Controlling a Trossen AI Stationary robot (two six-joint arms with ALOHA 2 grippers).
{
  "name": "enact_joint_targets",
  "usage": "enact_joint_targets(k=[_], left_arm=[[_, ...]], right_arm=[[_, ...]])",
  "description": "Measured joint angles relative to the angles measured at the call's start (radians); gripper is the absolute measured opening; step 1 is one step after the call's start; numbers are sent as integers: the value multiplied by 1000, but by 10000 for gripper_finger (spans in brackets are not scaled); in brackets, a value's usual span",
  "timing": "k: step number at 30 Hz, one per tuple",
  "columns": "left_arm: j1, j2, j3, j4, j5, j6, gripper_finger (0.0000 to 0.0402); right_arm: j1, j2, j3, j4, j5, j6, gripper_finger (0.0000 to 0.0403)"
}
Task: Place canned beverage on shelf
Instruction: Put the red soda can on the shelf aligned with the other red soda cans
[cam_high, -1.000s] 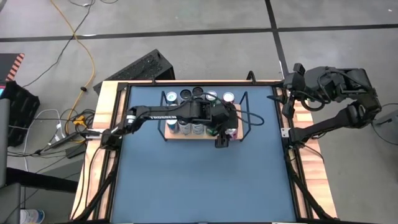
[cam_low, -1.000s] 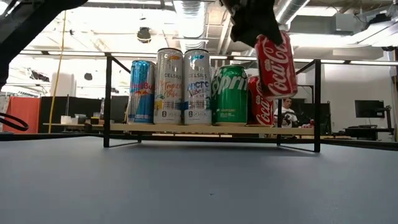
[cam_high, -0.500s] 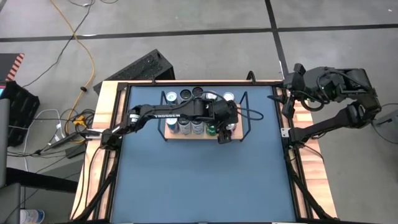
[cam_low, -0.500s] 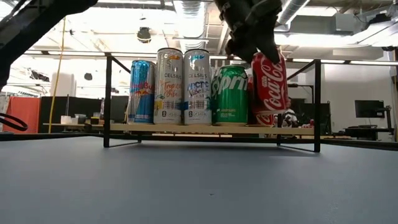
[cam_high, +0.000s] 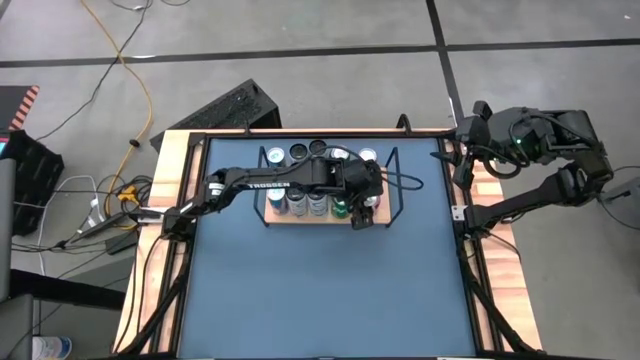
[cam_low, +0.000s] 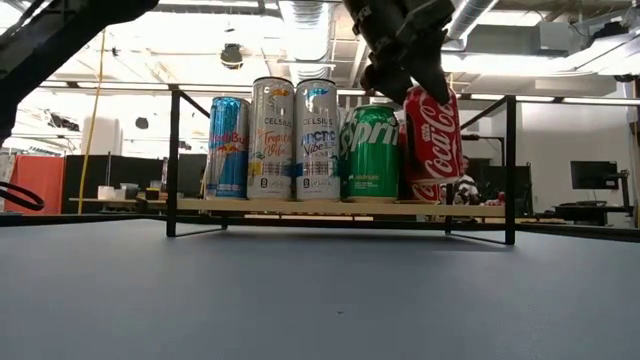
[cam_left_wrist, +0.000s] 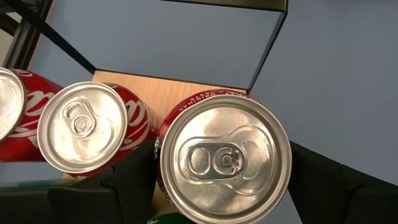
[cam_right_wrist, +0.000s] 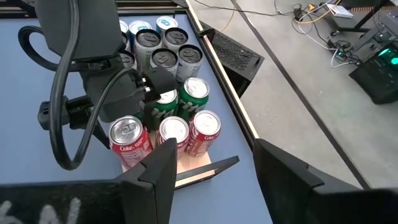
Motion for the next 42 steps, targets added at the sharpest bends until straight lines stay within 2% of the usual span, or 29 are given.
enact_joint_targets(k=[19,30,36,42], left_arm=[[3,47,-3,-3,31,-16,284],[3,48,-3,-6,36,-5,340],[5,46,-2,-17,21,-2,345],[5,37,26,-32,-40,29,346]], right_arm=[[0,0,0,-2,-2,-2,207],[0,0,0,-8,-3,-1,207],[0,0,0,-15,-3,-1,207],[0,0,0,-23,-4,3,207]])
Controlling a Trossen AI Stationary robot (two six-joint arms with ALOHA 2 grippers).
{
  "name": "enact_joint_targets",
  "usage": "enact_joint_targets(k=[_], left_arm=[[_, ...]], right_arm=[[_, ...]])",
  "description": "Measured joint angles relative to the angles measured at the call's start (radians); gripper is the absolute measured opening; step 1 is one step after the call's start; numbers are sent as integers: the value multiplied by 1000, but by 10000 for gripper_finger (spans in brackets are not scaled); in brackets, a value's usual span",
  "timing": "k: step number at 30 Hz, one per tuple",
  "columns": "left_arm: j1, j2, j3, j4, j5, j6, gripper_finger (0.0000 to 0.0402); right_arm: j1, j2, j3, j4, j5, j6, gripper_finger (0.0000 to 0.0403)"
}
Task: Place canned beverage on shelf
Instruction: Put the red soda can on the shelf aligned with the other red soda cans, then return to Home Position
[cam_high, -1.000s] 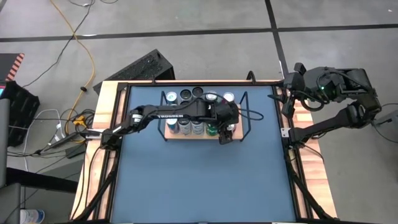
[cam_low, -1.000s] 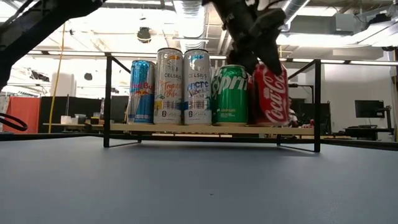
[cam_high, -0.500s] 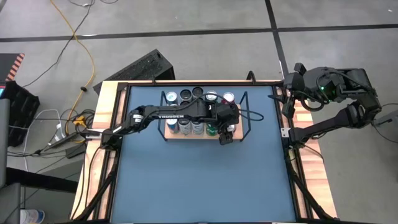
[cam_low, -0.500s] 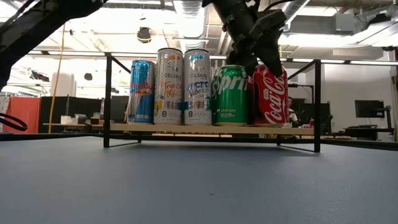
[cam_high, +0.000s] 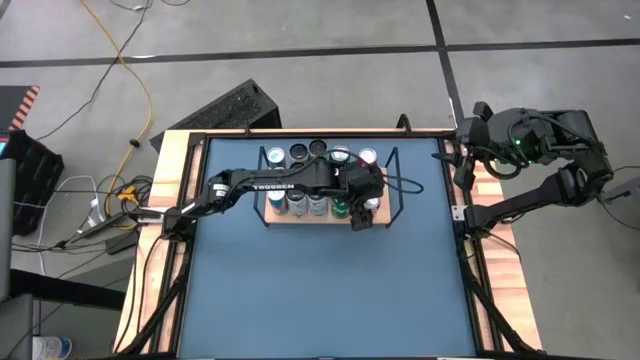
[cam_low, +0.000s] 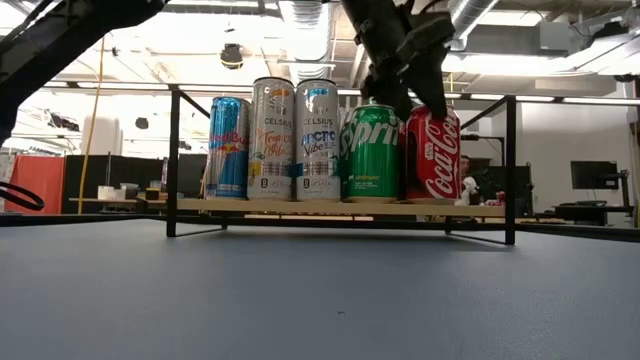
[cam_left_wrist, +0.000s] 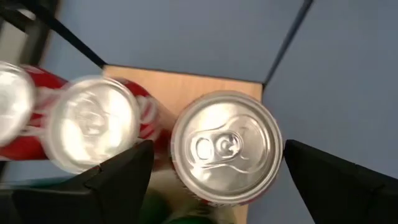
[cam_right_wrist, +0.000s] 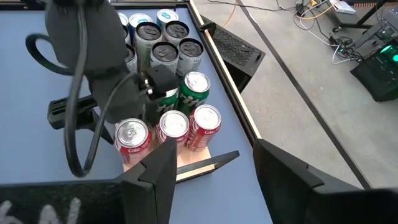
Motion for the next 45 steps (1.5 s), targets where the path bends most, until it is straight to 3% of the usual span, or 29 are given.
enact_joint_targets(k=[22,28,36,45], left_arm=[[-14,-140,9,-30,-159,40,346],[-56,-282,8,-23,-162,9,346],[-142,-519,8,-6,-162,-158,346],[-256,-756,8,-47,-140,-184,346]], right_arm=[[14,-1,-12,-10,-5,5,207],[80,-2,-14,28,-6,2,207],[206,-55,-14,197,-29,-38,207],[299,-135,-7,140,-60,-12,207]])
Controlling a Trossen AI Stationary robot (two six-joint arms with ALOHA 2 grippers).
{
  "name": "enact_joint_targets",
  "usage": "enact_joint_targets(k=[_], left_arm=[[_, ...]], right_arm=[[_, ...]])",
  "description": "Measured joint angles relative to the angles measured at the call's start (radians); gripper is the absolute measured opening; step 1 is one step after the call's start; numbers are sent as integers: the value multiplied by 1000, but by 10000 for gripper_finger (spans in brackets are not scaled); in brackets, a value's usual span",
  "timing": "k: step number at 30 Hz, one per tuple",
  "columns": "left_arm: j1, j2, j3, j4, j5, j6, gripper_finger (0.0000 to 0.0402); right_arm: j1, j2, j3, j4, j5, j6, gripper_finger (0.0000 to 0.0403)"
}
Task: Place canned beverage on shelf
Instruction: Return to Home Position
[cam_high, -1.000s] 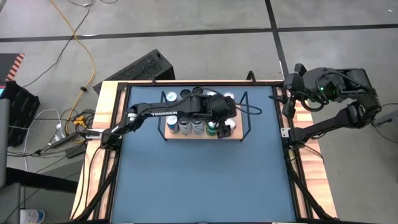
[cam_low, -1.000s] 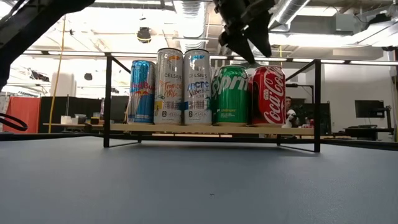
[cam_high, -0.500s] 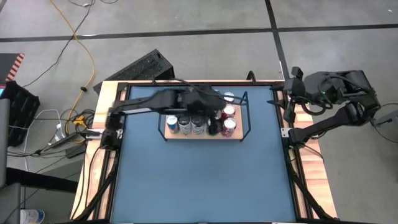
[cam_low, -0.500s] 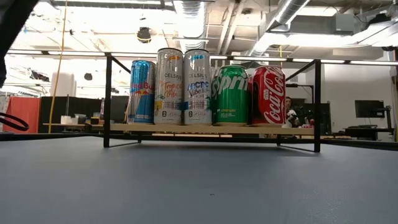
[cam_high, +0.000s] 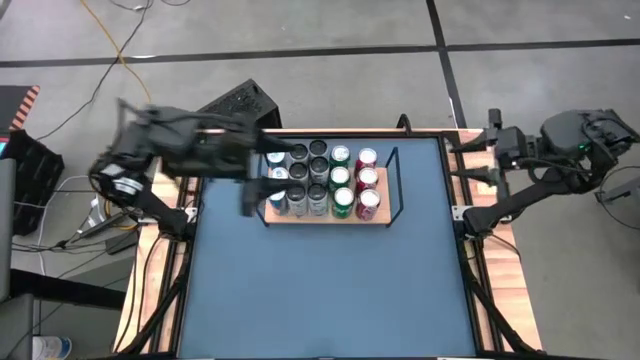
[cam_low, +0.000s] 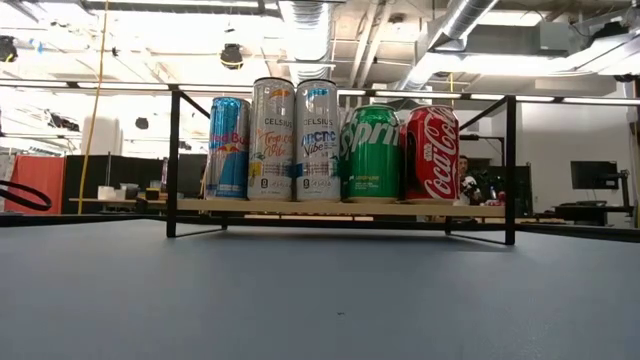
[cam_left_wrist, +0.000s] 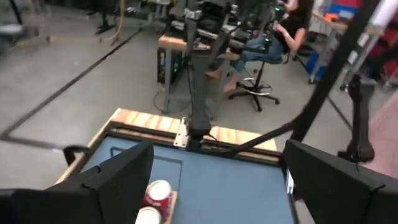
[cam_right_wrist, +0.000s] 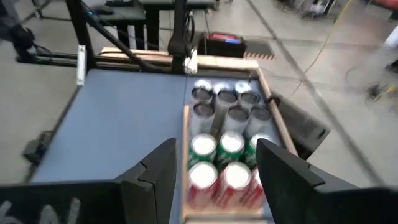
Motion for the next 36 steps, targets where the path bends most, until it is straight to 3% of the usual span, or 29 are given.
enact_joint_targets(k=[5,9,13,18,24,31,36], left_arm=[[-70,-73,-43,-1,-94,132,346],[-106,-148,-190,74,-122,147,346],[-124,-249,-485,251,-146,73,346],[-125,-412,-920,619,-142,3,346],[-119,-610,-1376,1102,55,-26,346],[-125,-827,-1746,1410,-29,-86,346],[-124,-1001,-1912,1538,-29,-149,346]], right_arm=[[14,-102,-80,84,48,68,207],[17,-266,-279,252,57,96,207],[15,-442,-509,432,57,105,207],[15,-602,-708,563,60,129,207],[14,-722,-858,585,82,192,207],[-38,-839,-998,670,119,194,207],[-84,-928,-999,676,115,208,207]])
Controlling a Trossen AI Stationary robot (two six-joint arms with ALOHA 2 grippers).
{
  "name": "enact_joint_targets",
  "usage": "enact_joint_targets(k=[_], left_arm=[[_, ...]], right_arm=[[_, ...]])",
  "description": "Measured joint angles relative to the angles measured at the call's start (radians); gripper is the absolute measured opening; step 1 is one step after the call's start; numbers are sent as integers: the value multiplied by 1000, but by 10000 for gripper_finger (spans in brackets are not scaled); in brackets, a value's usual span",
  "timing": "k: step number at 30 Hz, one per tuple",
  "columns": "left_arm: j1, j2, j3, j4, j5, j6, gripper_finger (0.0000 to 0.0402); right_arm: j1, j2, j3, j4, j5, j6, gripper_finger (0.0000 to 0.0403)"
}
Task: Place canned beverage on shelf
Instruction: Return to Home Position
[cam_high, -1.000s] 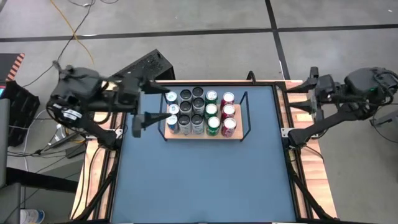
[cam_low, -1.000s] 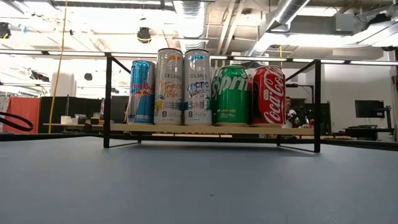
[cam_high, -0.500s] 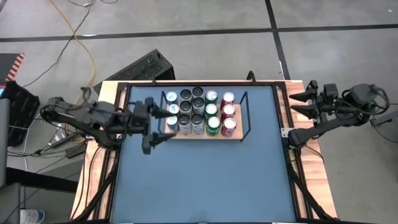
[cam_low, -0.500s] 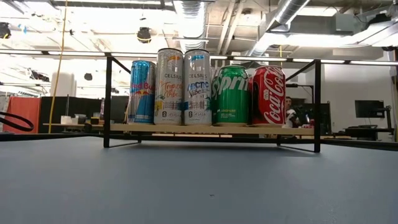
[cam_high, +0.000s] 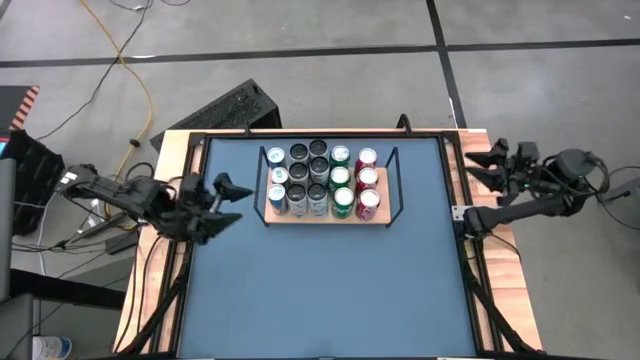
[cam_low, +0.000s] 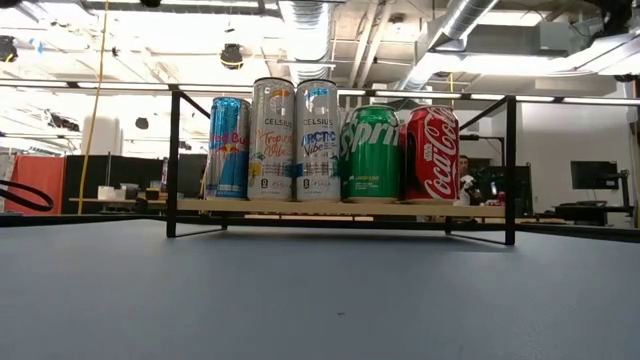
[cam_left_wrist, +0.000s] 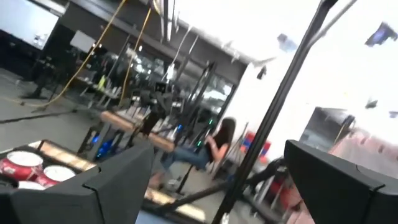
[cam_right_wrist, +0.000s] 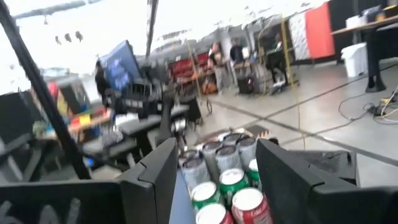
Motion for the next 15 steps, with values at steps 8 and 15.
enact_joint_targets(k=[8,15], left_arm=[[0,-231,-38,-1,-22,65,346],[0,-432,-37,-146,-48,109,346]], right_arm=[[-84,1,134,-47,-1,-59,207],[-143,-17,209,-127,4,-46,207]])
